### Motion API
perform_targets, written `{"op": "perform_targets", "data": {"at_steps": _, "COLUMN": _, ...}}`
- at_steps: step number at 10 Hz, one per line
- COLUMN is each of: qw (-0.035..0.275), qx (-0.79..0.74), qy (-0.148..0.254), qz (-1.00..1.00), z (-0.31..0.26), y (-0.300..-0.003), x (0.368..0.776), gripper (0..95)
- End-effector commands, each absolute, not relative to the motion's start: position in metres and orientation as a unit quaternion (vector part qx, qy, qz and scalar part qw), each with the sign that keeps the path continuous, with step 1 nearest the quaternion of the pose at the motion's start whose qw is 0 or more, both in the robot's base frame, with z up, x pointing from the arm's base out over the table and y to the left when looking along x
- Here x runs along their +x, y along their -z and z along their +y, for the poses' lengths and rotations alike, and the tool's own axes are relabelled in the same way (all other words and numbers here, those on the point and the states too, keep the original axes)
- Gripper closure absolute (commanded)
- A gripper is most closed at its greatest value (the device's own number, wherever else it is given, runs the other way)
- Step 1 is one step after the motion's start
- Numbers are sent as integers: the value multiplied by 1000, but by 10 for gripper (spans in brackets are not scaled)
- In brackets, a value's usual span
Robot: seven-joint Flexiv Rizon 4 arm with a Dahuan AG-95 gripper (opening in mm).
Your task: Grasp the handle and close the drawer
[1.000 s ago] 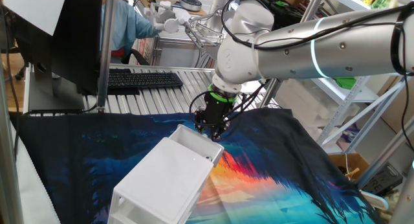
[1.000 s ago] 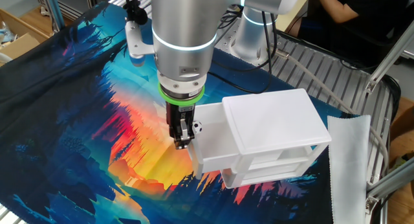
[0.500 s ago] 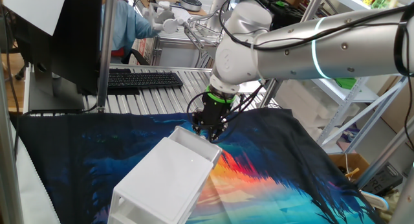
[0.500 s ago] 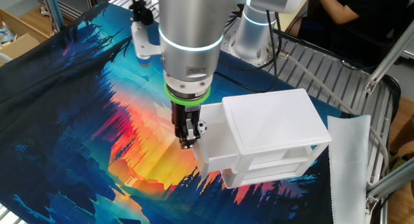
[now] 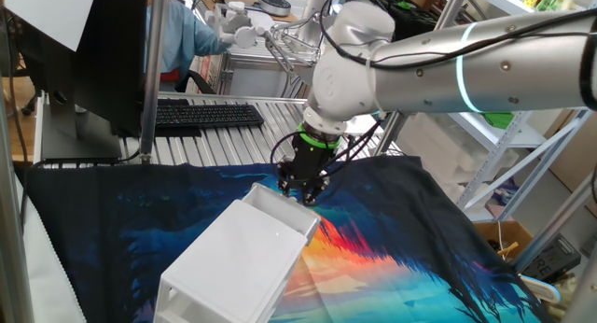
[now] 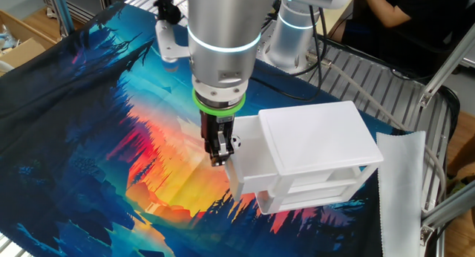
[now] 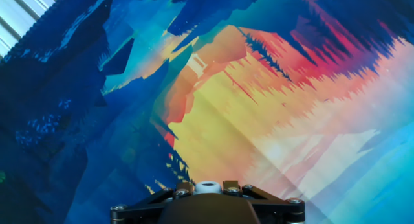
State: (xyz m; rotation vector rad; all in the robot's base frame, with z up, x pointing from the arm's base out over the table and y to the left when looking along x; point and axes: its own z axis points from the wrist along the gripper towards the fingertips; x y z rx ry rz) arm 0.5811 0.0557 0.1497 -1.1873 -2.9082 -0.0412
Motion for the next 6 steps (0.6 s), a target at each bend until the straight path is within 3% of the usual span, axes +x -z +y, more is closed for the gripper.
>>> {"op": "perform_targets", "data": {"at_steps": 1, "qw": -4, "qx": -377, "qy": 13, "qz": -926, "z": 57, "y": -147, "x": 577, "gripper": 950}}
{"op": "perform_targets", "data": {"at_steps": 6, "qw": -2, "qx": -378, "qy": 14, "qz": -926, "z": 59, "y": -145, "x": 573, "gripper": 950}}
